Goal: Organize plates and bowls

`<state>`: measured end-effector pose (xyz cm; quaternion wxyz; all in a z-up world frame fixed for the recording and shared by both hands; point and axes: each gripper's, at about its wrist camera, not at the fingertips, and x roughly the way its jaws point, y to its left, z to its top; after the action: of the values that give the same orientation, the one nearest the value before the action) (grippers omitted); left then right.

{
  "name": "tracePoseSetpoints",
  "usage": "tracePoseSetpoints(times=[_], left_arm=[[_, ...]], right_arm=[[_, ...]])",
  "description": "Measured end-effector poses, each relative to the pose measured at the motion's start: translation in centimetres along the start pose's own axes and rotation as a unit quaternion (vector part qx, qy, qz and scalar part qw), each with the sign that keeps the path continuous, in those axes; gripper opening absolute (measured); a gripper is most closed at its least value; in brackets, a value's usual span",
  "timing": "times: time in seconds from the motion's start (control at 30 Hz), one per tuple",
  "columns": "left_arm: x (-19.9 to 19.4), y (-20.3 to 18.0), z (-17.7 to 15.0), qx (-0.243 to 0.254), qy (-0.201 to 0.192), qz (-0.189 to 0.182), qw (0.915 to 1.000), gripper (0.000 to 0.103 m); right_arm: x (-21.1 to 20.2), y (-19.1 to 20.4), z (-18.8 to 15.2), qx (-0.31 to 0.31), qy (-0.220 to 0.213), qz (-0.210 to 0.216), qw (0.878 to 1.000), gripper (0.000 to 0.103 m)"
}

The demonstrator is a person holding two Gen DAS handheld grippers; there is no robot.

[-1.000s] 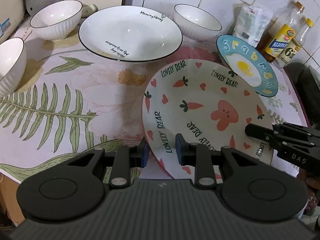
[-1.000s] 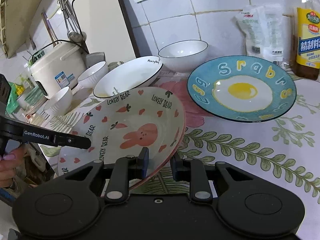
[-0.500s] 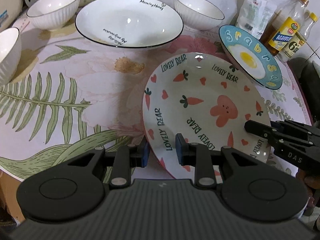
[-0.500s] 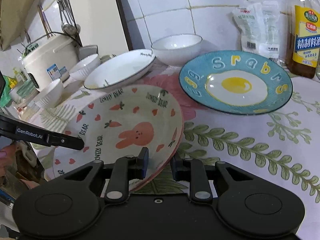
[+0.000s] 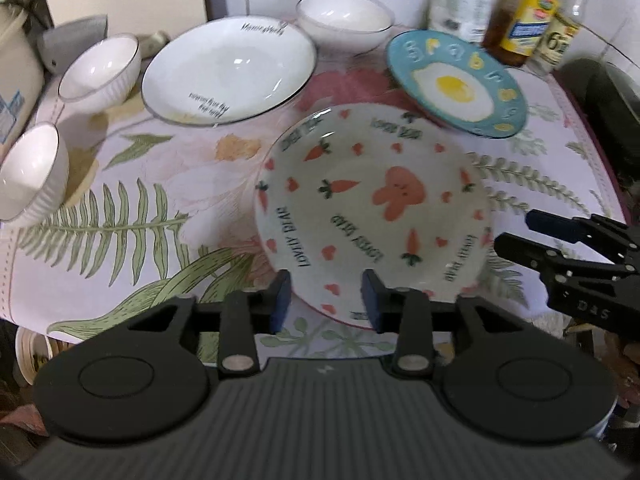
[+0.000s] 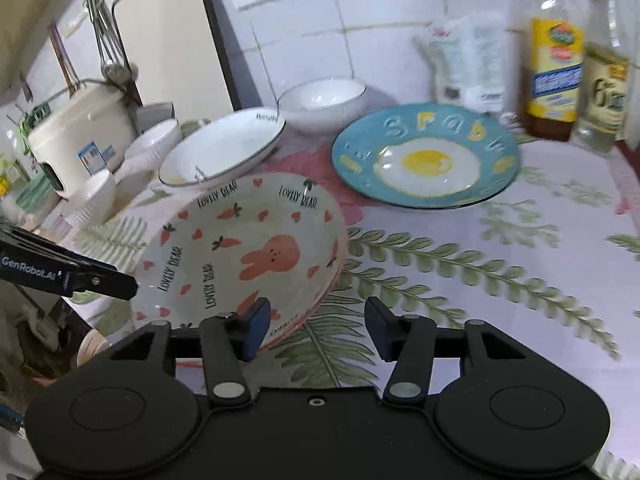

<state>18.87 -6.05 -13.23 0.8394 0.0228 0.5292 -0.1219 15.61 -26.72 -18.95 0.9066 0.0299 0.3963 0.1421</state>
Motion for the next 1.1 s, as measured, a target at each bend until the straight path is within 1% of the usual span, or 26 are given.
tracePoseSetpoints(times=[0.03, 0.1, 0.13, 0.2, 0.33, 0.43, 0.5, 0.57, 0.6, 0.67, 0.7, 0.73, 0.8, 0.93, 1.1], left_arm=[[-0.5, -0.5, 0.1, 0.005, -0.003, 0.000, 1.0000, 0.042], [-1.4, -1.5, 0.2, 0.015, -0.008, -0.002, 0.9998, 0.045], [-1.9, -2.2, 0.3, 0.020, -0.011, -0.004, 0.9997, 0.046], [-2.8, -3.0, 0.5, 0.026, -0.020, -0.009, 0.9994, 0.047], [-4.3, -4.6, 1.0, 0.037, -0.042, -0.017, 0.9983, 0.051], [-5.1, -5.9, 1.5, 0.055, -0.051, -0.007, 0.9972, 0.057], [-5.4, -6.8, 1.9, 0.069, -0.059, -0.002, 0.9958, 0.063], [-5.5, -7.6, 2.3, 0.081, -0.065, 0.000, 0.9946, 0.065], [-5.5, -8.0, 2.5, 0.087, -0.066, 0.001, 0.9940, 0.067], [-5.3, -8.7, 3.0, 0.094, -0.068, 0.007, 0.9932, 0.070], [-5.1, -9.0, 3.2, 0.099, -0.069, 0.011, 0.9927, 0.071], [-4.8, -9.3, 3.4, 0.104, -0.069, 0.015, 0.9920, 0.071], [-4.1, -9.7, 3.8, 0.113, -0.067, 0.016, 0.9912, 0.074], [-2.3, -9.9, 4.6, 0.121, -0.064, 0.020, 0.9904, 0.076], [0.6, -9.2, 6.0, 0.098, -0.088, 0.022, 0.9911, 0.077]], right_arm=[[-0.9, -0.2, -0.1, 0.002, -0.007, 0.000, 1.000, 0.067], [-2.9, -0.6, -0.1, 0.006, -0.023, -0.005, 1.000, 0.071], [-3.7, -0.7, 0.0, 0.006, -0.029, -0.007, 1.000, 0.077], [-5.4, -0.9, -0.1, 0.003, -0.044, -0.014, 0.999, 0.082], [-8.2, -1.5, -0.2, -0.004, -0.077, -0.033, 0.997, 0.083], [-10.0, -2.4, -0.1, -0.004, -0.109, -0.042, 0.993, 0.084], [-11.0, -2.9, 0.0, -0.006, -0.131, -0.048, 0.990, 0.085], [-11.7, -3.3, 0.0, -0.013, -0.157, -0.051, 0.986, 0.085], [-12.0, -3.6, 0.0, -0.018, -0.169, -0.053, 0.984, 0.086], [-12.4, -3.8, 0.2, -0.025, -0.186, -0.058, 0.980, 0.091], [-12.4, -4.0, 0.3, -0.027, -0.192, -0.061, 0.979, 0.096], [-12.3, -4.4, 0.5, -0.025, -0.199, -0.068, 0.977, 0.097], [-12.1, -5.1, 0.8, -0.019, -0.209, -0.072, 0.975, 0.097], [-10.8, -6.7, 1.3, 0.002, -0.215, -0.076, 0.974, 0.097], [-7.9, -8.9, 1.9, 0.036, -0.225, -0.076, 0.971, 0.097]])
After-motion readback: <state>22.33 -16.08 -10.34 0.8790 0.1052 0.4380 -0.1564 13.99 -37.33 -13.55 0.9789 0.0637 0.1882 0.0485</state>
